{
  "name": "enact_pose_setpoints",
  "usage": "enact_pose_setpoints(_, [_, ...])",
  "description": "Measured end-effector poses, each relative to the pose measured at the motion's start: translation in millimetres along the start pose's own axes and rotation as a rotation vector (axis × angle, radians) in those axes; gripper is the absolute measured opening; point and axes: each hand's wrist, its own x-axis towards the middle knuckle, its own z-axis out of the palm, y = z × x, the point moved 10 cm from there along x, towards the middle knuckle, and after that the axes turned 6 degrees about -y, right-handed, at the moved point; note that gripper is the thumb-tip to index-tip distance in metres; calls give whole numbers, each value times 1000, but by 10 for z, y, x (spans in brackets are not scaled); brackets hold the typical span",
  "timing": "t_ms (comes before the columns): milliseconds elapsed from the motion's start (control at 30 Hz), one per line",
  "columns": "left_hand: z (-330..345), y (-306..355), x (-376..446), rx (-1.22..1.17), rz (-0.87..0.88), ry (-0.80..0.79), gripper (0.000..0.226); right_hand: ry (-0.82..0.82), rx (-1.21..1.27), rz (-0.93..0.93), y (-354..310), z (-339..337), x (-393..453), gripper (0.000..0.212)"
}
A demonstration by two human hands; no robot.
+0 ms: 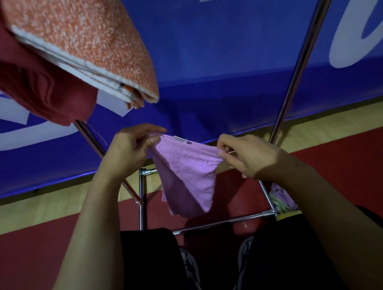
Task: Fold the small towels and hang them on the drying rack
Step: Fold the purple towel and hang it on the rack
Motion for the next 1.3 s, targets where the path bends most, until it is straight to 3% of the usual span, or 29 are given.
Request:
enact_pose_setpoints(233, [73, 58, 4, -65, 2, -41, 23, 39, -62, -5, 62, 75, 48, 14])
enact_pose_setpoints(433, [76, 81, 26, -46, 7, -38, 25, 175, -61, 23, 89, -104, 2, 18])
enact_pose_setpoints(567, [105, 95, 35, -22, -5, -47, 26, 159, -161, 126, 157, -114, -4, 29])
enact_pose_setpoints(733, [97, 135, 33, -2, 8, -46, 23, 139, -157, 160, 165, -81, -13, 25])
enact_pose_setpoints(867, [116, 99, 19, -17, -13, -59, 21, 26, -249, 216, 224, 18, -45, 32])
enact_pose_setpoints(967, [110, 82, 5, -29, -31, -38, 25, -11, -199, 249, 315, 41, -62, 37])
enact_pose_setpoints(1100, [44, 105, -1, -29, -28, 0, 23, 153, -150, 250, 359, -155, -80, 37])
enact_pose_setpoints(1300, [13, 216, 18, -195, -18, 49, 20, 336, 292, 59, 234, -397, -167, 25])
